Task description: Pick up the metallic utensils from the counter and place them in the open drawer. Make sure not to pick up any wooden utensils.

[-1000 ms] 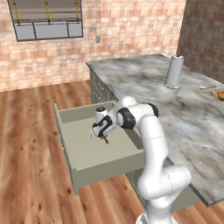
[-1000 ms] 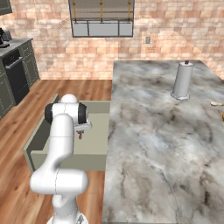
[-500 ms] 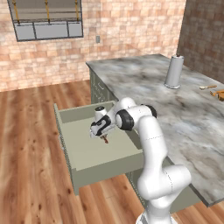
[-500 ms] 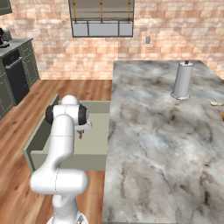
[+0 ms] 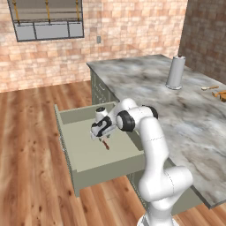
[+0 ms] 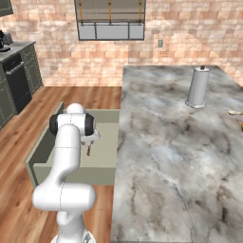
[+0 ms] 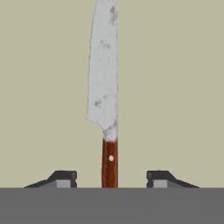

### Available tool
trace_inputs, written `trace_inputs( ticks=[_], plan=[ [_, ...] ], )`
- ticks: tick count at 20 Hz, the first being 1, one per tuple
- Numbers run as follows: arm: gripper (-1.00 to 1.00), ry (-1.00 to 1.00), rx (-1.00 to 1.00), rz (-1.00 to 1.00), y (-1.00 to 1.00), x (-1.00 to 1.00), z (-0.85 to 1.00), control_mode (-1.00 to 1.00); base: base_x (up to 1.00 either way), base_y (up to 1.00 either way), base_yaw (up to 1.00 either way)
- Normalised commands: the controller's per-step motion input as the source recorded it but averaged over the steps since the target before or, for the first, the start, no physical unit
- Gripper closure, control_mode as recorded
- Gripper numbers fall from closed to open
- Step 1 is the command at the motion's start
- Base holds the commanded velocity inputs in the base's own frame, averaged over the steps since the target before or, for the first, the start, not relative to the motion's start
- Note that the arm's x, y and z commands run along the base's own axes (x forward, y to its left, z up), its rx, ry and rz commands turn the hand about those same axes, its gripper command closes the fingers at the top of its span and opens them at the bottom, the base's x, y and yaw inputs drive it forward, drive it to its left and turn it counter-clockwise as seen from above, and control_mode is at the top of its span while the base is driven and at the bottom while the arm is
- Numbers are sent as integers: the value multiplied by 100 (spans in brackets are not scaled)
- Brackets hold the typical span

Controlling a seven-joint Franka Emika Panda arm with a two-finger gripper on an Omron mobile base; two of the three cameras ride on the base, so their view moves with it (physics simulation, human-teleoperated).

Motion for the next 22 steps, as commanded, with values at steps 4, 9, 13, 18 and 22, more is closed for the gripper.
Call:
trace_inputs(
  ticks=[4,9,13,18,22],
  plan=[
    [-100,0,0,0,-5,0,24,-100,0,0,0],
    [-100,0,0,1,-19,-16,71,-100,0,0,0],
    [-100,0,3,1,-17,-33,100,-100,0,0,0],
    [-100,0,4,1,-14,-45,100,-100,0,0,0],
    [-100,0,3,0,-9,-89,100,-100,0,0,0]
  ],
)
